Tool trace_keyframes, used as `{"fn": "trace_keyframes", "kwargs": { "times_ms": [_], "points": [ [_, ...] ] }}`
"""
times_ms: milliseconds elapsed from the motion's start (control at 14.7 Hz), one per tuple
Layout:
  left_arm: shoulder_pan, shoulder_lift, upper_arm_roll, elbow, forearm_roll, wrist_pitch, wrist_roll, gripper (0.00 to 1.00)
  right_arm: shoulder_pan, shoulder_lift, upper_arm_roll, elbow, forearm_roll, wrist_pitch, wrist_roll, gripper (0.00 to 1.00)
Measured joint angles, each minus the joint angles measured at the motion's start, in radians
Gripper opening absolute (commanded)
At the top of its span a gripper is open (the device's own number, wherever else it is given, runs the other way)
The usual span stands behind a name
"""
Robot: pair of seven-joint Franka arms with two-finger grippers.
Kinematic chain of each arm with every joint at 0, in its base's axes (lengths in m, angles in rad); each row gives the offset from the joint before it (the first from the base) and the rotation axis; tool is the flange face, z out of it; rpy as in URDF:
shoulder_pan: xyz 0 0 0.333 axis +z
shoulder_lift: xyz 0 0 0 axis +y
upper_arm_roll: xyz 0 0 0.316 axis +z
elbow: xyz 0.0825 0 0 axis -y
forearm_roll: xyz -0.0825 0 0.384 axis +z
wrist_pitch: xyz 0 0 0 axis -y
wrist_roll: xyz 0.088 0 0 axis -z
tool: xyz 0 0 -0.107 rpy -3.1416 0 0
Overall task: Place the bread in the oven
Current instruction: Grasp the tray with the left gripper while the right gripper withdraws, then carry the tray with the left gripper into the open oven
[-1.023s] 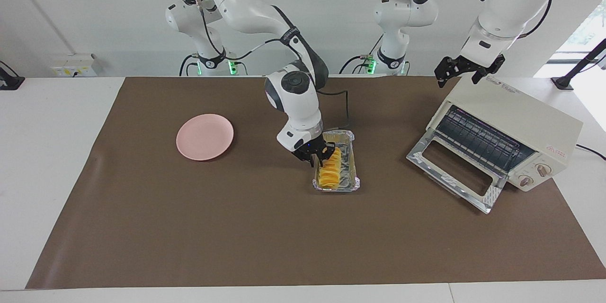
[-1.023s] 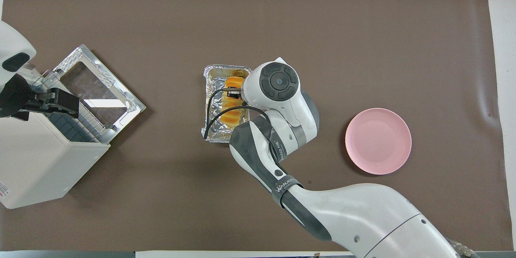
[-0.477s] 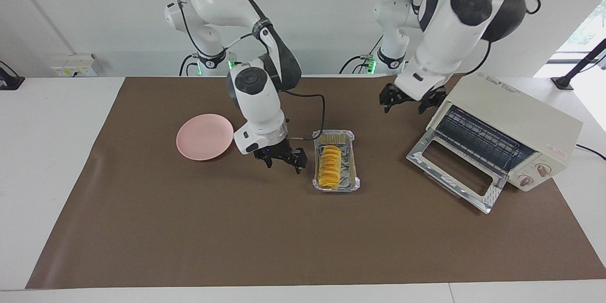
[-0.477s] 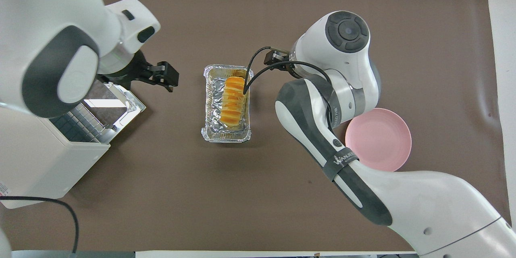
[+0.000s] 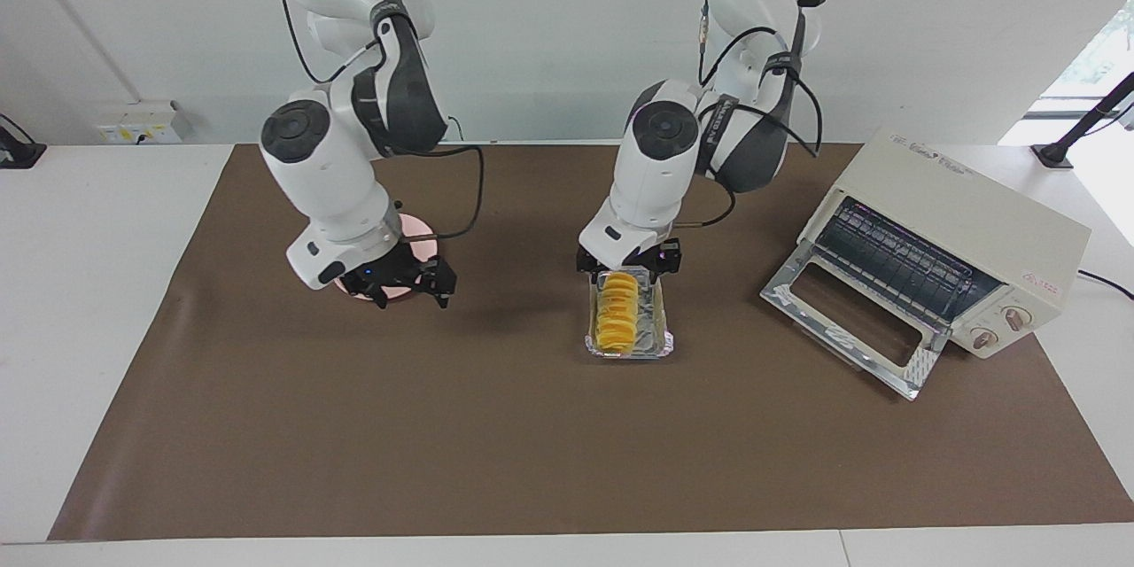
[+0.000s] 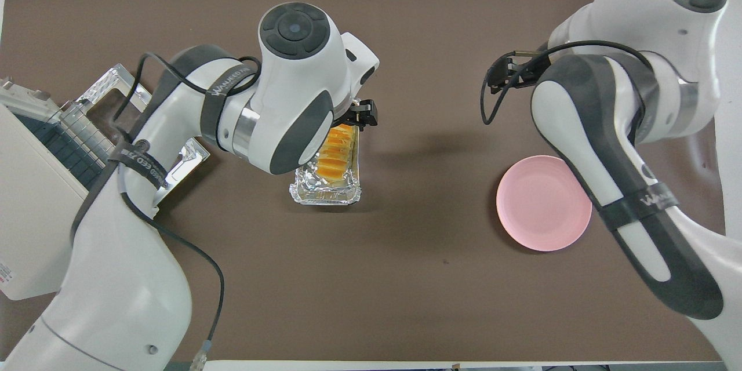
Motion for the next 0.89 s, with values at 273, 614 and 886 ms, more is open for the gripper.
{"fn": "trace_keyframes", "kwargs": {
  "times_ms": [273,614,886],
  "points": [
    [-0.033,0.060,0.001,-0.102,0.005,0.126,-0.047,0.71,-0.149,-0.046,-0.006,0.000,-0.005,-0.101,-0.257,1.00],
    [-0.034,0.047,0.004,-0.142,0.009,0.161,-0.080,0.00,-0.247,-0.154,-0.006,0.000,-0.038,-0.174,-0.312,1.00],
    [-0.033,0.037,0.007,-0.154,0.009,0.163,-0.085,0.00,-0.234,-0.245,0.006,-0.002,-0.097,-0.297,-0.312,1.00]
  ]
}}
